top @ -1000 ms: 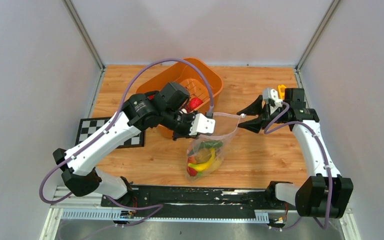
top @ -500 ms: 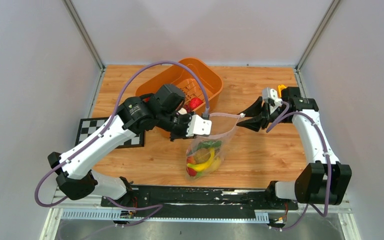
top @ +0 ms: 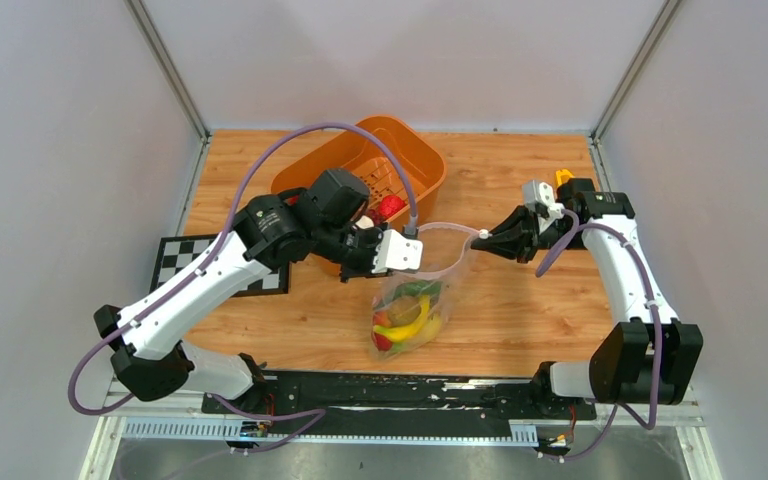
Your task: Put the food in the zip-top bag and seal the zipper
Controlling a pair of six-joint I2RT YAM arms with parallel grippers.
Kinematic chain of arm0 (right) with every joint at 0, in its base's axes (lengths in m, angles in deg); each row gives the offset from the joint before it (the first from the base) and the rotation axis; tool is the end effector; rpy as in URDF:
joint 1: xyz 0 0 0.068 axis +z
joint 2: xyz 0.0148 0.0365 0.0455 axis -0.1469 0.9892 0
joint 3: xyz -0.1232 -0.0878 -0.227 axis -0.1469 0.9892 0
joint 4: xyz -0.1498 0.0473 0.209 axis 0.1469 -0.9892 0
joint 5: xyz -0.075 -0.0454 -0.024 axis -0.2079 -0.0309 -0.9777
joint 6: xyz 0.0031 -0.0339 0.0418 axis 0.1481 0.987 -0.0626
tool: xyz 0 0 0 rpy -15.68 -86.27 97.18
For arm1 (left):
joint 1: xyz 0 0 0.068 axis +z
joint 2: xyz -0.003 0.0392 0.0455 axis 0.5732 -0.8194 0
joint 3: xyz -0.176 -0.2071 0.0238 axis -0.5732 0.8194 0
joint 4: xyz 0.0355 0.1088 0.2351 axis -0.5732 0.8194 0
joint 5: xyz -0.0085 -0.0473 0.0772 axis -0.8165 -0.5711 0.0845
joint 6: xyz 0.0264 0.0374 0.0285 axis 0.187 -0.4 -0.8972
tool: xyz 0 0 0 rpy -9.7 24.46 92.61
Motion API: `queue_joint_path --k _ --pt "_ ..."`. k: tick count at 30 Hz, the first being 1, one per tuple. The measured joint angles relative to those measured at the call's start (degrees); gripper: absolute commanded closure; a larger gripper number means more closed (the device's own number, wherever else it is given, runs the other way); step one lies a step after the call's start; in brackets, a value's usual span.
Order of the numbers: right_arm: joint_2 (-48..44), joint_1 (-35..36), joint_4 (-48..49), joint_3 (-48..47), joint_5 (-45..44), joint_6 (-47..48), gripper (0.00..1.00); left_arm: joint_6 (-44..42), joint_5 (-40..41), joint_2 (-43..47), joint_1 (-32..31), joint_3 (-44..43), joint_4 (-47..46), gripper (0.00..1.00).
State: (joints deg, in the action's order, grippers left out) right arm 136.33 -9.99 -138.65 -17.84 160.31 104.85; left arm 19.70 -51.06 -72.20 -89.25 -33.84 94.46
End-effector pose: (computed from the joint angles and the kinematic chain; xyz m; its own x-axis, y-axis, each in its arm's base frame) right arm 0.2136 0.0299 0.3198 0.0507 -0.0423 -0.9978 -0.9983 0.0254 -0.0518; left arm 0.1345 -0.2130 0.4201 0.2311 0.6519 -0.7222 0.9729 -0.1481 0.1776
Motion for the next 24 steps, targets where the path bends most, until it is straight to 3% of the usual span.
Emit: queue_joint_path --k 15,16,17,18,20,24 --pt "-1.46 -6.21 -1.60 -3.02 0.39 0.33 1.00 5.73 8.76 5.62 5.09 7.69 -6.54 0.99" --pt "-1.64 -6.34 -1.66 -3.02 0.39 0.22 1.00 6.01 9.18 5.62 5.09 8.02 -6.84 0.88" --pt "-1.81 -6.38 -1.70 -3.02 0.37 0.15 1.00 6.29 9.64 5.57 5.09 8.11 -6.97 0.64" --pt "-2.08 -6.38 -1.75 -3.02 0.37 -0.04 1.00 6.97 10.58 5.53 5.14 8.09 -7.28 0.53" --pt "-2.47 -6.49 -1.84 -3.02 0.33 -0.31 1.00 7.98 12.63 5.53 5.16 7.96 -7.56 0.32" --pt "-2.75 -6.80 -1.88 -3.17 0.31 -0.96 1.00 11.19 16.35 5.51 5.35 7.19 -10.16 0.06"
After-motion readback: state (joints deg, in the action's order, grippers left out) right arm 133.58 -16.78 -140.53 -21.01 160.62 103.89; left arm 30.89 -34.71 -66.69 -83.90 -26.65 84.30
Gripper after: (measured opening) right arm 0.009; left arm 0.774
